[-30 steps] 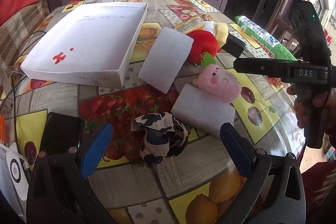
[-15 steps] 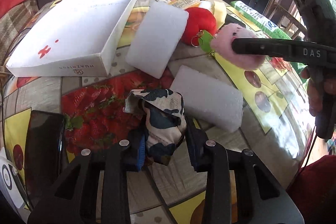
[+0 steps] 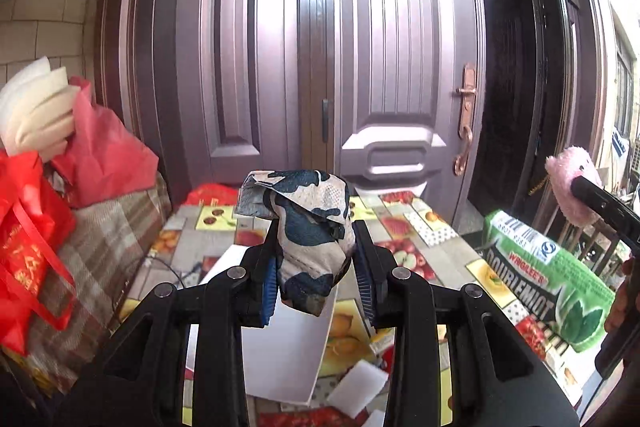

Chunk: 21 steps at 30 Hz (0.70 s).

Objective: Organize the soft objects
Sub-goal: 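Carry both plushes over the white box and release them inside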

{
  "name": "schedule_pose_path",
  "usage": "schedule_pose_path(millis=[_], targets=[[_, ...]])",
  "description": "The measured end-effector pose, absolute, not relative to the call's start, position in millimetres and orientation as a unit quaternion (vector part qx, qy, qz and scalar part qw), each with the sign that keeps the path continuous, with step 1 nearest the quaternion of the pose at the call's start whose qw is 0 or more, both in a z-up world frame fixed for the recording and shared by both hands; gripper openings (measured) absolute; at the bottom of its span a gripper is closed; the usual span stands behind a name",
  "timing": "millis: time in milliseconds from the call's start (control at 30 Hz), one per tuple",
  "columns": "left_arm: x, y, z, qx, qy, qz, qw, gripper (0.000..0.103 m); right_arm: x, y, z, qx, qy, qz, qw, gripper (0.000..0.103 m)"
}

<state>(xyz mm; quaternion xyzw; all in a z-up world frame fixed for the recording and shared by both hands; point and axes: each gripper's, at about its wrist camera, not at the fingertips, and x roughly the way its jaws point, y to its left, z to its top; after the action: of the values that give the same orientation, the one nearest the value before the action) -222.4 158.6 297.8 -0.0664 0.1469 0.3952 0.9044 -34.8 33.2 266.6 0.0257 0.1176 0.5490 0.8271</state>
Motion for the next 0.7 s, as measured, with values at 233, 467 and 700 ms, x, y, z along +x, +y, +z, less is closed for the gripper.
schedule_pose_path(millis=[233, 467, 700], targets=[[-244, 173, 332, -0.067, 0.128, 0.405, 0.903, 0.032, -42, 35, 303, 0.060, 0.098, 0.540, 0.834, 0.049], [-253, 170, 335, -0.065, 0.118, 0.405, 0.904, 0.032, -54, 25, 319, 0.083, 0.072, 0.537, 0.836, 0.049], [-269, 165, 353, -0.056, 0.089, 0.420, 0.902, 0.032, -60, 31, 343, 0.092, 0.053, 0.551, 0.828, 0.049]])
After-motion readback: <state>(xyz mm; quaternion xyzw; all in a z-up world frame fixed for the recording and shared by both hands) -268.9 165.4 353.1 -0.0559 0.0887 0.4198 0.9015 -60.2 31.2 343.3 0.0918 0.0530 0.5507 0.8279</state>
